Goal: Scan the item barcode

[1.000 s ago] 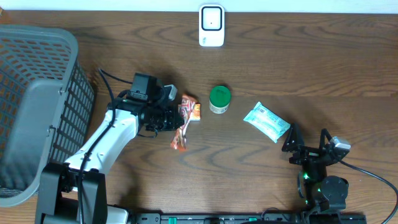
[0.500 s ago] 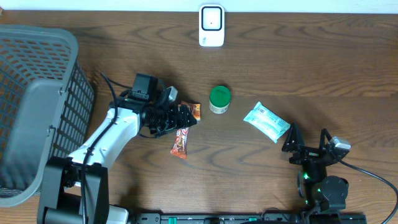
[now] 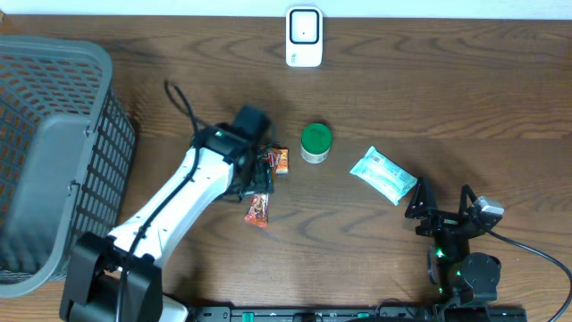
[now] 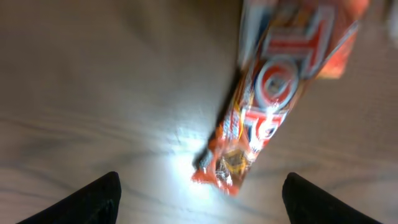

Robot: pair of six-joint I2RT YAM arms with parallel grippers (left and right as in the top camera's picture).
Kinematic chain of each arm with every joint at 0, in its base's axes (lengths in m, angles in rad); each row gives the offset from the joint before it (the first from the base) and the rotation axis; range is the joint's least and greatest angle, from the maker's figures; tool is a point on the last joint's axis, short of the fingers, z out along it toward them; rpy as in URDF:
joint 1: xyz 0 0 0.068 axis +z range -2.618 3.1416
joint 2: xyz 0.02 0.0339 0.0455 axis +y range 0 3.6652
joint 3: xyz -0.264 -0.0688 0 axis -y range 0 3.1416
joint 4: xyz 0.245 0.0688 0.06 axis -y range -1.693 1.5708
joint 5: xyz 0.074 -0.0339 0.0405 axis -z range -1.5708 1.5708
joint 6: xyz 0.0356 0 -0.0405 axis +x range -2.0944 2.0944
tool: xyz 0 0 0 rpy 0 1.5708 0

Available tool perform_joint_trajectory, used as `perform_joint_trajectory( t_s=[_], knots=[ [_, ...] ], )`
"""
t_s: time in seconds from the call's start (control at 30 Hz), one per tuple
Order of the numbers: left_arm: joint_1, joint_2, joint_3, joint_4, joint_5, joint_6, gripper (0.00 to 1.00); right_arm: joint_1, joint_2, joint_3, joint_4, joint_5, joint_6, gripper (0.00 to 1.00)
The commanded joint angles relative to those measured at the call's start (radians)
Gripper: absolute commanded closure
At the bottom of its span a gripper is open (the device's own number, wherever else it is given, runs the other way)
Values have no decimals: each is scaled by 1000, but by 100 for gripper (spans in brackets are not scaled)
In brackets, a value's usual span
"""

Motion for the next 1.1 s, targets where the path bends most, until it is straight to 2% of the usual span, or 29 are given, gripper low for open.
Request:
perform_joint_trajectory(
  t_s=[0.0, 0.43, 0.67, 0.97, 1.07],
  knots=[
    [-68, 5, 35, -6, -262, -29, 17, 2, -3, -2, -3, 8, 1, 1],
    [-146, 231, 35, 5, -418, -43, 16, 2, -3, -2, -3, 8, 1, 1],
    [-203, 230, 56, -4, -441, -109, 16, 2, -3, -2, -3, 8, 1, 1],
    [-214, 215, 195, -165, -480, -182, 16, 2, -3, -2, -3, 8, 1, 1],
    [-216, 211, 234, -172, -454, -182, 16, 2, -3, -2, -3, 8, 1, 1]
  ],
)
